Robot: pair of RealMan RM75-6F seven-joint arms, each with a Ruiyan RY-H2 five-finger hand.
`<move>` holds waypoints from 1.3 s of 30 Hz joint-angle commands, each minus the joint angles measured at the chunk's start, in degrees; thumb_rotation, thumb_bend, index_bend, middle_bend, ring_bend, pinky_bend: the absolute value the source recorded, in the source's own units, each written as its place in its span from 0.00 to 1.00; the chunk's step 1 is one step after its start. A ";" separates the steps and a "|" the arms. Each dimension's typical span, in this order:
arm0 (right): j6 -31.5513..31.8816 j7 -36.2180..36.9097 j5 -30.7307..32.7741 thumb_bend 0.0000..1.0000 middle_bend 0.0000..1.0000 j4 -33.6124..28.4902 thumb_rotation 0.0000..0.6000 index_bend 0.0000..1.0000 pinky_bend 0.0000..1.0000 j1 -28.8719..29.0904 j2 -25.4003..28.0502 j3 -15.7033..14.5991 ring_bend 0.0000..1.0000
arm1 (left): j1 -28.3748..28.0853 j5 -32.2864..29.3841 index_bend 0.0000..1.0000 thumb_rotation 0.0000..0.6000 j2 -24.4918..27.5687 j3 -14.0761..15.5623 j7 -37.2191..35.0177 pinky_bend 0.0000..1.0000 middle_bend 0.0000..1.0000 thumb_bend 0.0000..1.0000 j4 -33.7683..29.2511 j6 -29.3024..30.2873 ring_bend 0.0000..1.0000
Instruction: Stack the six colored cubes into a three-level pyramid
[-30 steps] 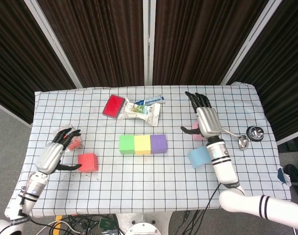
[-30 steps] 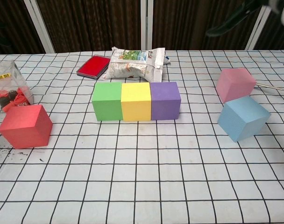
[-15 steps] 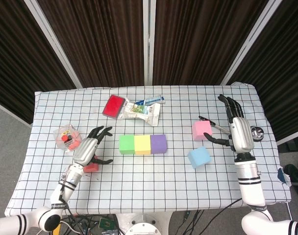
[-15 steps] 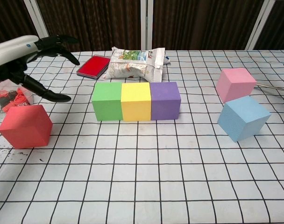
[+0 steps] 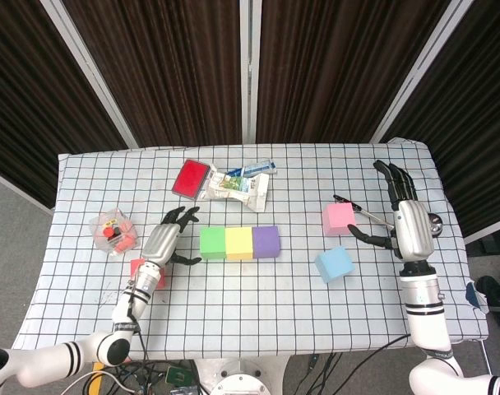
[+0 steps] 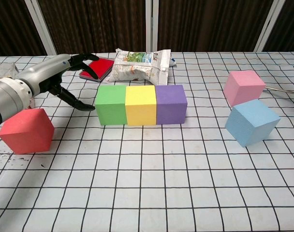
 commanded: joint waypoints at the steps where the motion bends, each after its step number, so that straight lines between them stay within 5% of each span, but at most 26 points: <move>1: -0.54 1.30 -0.25 0.05 0.11 -0.17 1.00 0.00 0.00 -0.33 0.64 0.27 0.00 | -0.48 -1.07 0.08 1.00 -0.85 -0.53 -0.31 0.00 0.23 0.00 0.68 -0.46 0.00; 14: -2.91 4.30 0.66 0.05 0.11 1.77 1.00 0.00 0.00 -0.73 0.90 0.21 0.00 | -1.82 -3.14 0.08 1.00 -2.63 -0.59 1.19 0.00 0.23 0.00 2.12 -1.52 0.00; 20: -1.03 7.92 -2.02 0.05 0.11 2.92 1.00 0.00 0.00 -4.25 2.37 -2.42 0.00 | -2.56 -4.19 0.08 1.00 -4.18 -1.02 2.42 0.00 0.24 0.00 3.04 -1.43 0.00; 39: -1.64 12.29 -3.41 0.05 0.11 5.20 1.00 0.00 0.00 -6.06 3.49 -2.79 0.00 | -4.36 -5.19 0.08 1.00 -8.15 -1.87 4.32 0.00 0.33 0.13 7.95 -0.89 0.01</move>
